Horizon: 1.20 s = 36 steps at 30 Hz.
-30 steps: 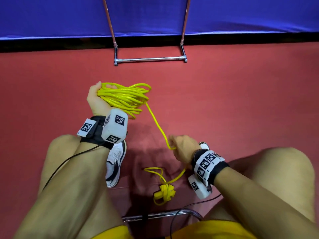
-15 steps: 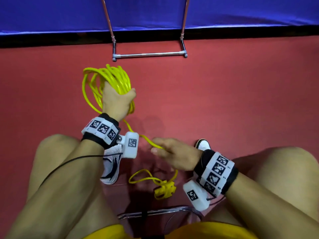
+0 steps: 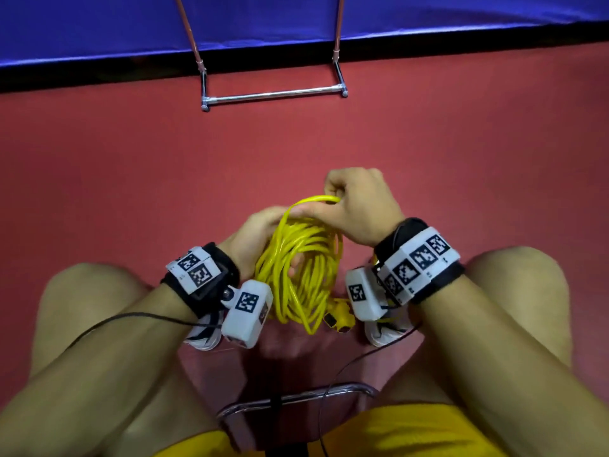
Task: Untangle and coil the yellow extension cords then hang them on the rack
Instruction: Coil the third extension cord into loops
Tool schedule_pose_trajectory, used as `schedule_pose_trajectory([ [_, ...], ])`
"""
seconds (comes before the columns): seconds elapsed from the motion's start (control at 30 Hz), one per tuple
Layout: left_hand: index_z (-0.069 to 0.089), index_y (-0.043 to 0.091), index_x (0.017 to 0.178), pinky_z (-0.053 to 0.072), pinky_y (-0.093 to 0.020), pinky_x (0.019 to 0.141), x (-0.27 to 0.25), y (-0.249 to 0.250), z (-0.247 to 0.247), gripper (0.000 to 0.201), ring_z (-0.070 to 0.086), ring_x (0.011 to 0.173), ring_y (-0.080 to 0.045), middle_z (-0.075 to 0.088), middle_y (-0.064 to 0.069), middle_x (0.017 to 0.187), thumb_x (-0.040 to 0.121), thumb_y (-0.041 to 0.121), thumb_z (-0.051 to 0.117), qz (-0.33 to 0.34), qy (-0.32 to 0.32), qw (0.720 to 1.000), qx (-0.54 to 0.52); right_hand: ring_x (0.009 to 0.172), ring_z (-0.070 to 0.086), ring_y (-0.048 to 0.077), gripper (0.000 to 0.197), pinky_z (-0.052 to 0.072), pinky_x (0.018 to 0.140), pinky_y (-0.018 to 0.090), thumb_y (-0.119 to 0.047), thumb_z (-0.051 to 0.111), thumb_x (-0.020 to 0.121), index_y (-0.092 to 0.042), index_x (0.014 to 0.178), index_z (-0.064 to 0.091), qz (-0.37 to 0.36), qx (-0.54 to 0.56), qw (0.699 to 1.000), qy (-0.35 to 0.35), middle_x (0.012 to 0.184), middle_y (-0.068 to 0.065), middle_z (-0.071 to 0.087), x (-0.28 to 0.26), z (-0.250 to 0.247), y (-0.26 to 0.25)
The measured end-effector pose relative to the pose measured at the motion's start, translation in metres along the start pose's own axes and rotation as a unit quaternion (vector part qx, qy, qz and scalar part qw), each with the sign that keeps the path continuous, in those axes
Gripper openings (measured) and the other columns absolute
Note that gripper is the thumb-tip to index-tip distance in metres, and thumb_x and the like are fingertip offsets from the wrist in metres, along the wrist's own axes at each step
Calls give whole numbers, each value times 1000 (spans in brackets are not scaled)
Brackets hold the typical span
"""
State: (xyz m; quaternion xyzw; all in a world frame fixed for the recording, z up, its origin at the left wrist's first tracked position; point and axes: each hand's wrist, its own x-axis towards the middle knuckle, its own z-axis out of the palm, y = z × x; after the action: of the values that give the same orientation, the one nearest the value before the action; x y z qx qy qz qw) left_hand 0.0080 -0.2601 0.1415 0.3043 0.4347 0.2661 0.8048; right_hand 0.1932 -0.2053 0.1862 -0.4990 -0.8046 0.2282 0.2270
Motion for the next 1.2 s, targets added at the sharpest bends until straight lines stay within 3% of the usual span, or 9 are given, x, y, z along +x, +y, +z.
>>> schedule_pose_trajectory([
  [0.07,67,-3,84,44,-31,50,1,-1,5,91,50,49,-28,54,-18,58,72,84,46,-15,-16,999,-36,58,46,25,79,40,56,37,-92,57,52,-14,59,45,20,-6,1000,-17,49,0,44,2,5,4],
  [0.13,60,-5,91,44,-30,51,1,-5,6,98,50,48,-27,53,-16,57,64,89,53,1,-25,999,-31,60,46,27,82,40,56,37,-93,56,50,-12,60,44,30,-9,999,-14,49,0,44,3,8,10],
  [0.23,55,-3,83,44,-29,51,-4,-3,7,59,50,46,-22,51,-13,56,60,42,87,64,-6,997,39,58,45,25,82,41,55,39,-93,57,50,-13,61,45,34,-8,999,-2,50,1,46,6,8,21],
  [0.33,53,-3,81,45,-28,53,-16,11,8,30,48,46,-22,48,-12,54,62,10,73,112,15,992,57,53,44,18,74,40,55,38,-86,57,62,-13,63,51,16,42,999,3,51,0,46,5,14,34],
  [0.6,52,6,69,39,-37,72,-50,24,-10,47,45,46,-21,44,-6,52,41,19,87,167,5,977,-129,59,43,18,44,36,59,28,-44,60,71,0,74,55,53,390,913,-105,62,9,43,-3,43,41],
  [0.87,43,11,89,50,-35,74,-56,39,-21,64,49,49,-15,49,2,51,45,25,86,236,-5,949,-210,95,58,26,81,46,88,45,-89,57,59,-28,110,68,221,461,846,-152,110,16,66,-3,82,43],
  [1.0,61,3,86,50,-33,72,-57,42,-24,51,50,48,-13,50,5,51,47,23,85,279,-7,925,-258,80,65,20,70,44,79,34,-84,40,63,-21,79,65,250,361,880,-182,84,5,71,-13,90,47],
  [1.1,58,4,89,49,-34,73,-58,47,-32,56,52,48,-11,53,6,52,45,23,86,310,10,902,-299,80,67,27,57,49,84,42,-79,51,71,-22,71,55,203,254,927,-186,76,4,69,-21,105,53],
  [1.2,59,5,85,44,-34,73,-57,47,-37,52,53,49,-11,54,7,53,44,22,86,336,37,885,-320,80,63,27,18,47,76,37,-33,68,86,-24,82,53,153,79,972,-159,77,-3,64,-23,114,60],
])
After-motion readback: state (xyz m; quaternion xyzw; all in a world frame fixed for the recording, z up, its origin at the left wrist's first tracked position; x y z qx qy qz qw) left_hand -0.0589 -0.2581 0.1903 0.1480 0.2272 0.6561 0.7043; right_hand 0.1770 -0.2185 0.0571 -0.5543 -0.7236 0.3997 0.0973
